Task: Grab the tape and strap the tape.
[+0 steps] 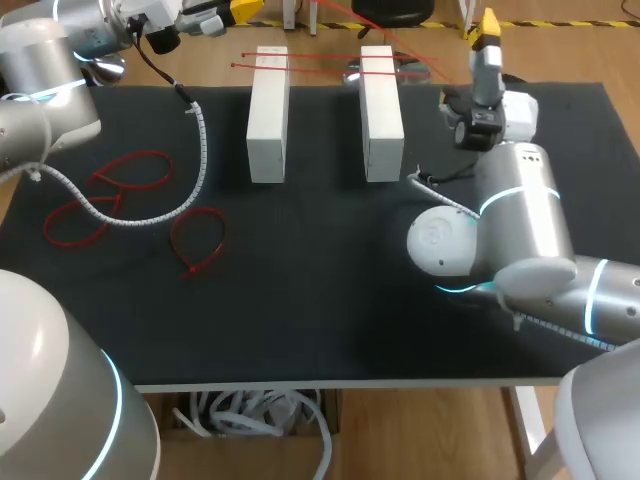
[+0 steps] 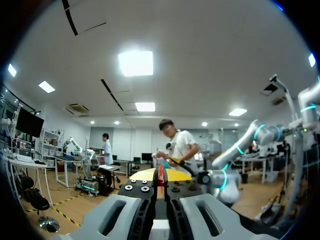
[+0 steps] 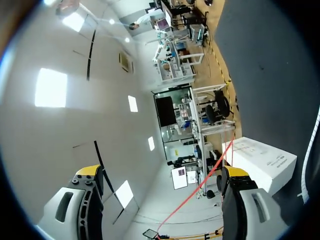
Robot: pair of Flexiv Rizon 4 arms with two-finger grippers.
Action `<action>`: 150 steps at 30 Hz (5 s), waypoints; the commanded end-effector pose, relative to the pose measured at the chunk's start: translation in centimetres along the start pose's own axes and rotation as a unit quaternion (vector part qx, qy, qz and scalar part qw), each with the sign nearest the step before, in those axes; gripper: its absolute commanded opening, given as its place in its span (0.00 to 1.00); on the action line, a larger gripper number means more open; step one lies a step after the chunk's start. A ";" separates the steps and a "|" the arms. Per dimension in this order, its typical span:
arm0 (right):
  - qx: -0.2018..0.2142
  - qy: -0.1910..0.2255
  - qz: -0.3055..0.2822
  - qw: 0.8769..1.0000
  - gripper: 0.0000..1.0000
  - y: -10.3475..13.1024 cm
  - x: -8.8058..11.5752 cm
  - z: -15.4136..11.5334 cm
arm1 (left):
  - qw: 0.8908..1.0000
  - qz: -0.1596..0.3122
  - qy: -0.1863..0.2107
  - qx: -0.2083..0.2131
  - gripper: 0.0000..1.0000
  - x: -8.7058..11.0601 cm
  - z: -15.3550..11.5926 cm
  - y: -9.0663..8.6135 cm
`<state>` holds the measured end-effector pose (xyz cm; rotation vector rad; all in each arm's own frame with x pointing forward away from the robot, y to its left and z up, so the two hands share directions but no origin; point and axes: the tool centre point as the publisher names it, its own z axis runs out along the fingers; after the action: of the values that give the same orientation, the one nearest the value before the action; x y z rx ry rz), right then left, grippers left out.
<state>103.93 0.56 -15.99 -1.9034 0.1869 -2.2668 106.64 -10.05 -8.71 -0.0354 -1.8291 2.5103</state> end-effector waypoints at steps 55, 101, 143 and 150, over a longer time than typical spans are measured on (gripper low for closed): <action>-0.032 0.018 -0.078 0.996 0.27 -0.5 -1.0 1.7 | 1.000 0.000 -0.001 -0.001 0.00 0.1 0.1 -0.1; -0.024 0.026 -0.091 0.995 0.00 -0.6 1.4 1.0 | 1.000 0.000 -0.001 -0.001 0.00 0.1 0.1 -0.1; -0.019 0.014 -0.149 0.989 0.00 -0.7 0.6 -0.3 | 0.976 0.061 0.000 -0.210 0.00 -0.4 -0.4 -3.1; -0.016 0.010 -0.159 0.987 0.00 -0.4 0.5 -0.4 | 0.952 0.089 -0.004 -0.292 0.00 -0.7 -0.3 -3.7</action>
<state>103.59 1.22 -15.70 -2.0443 -0.0750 -2.5036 108.27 -8.61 -6.11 -0.2388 -2.4037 2.1612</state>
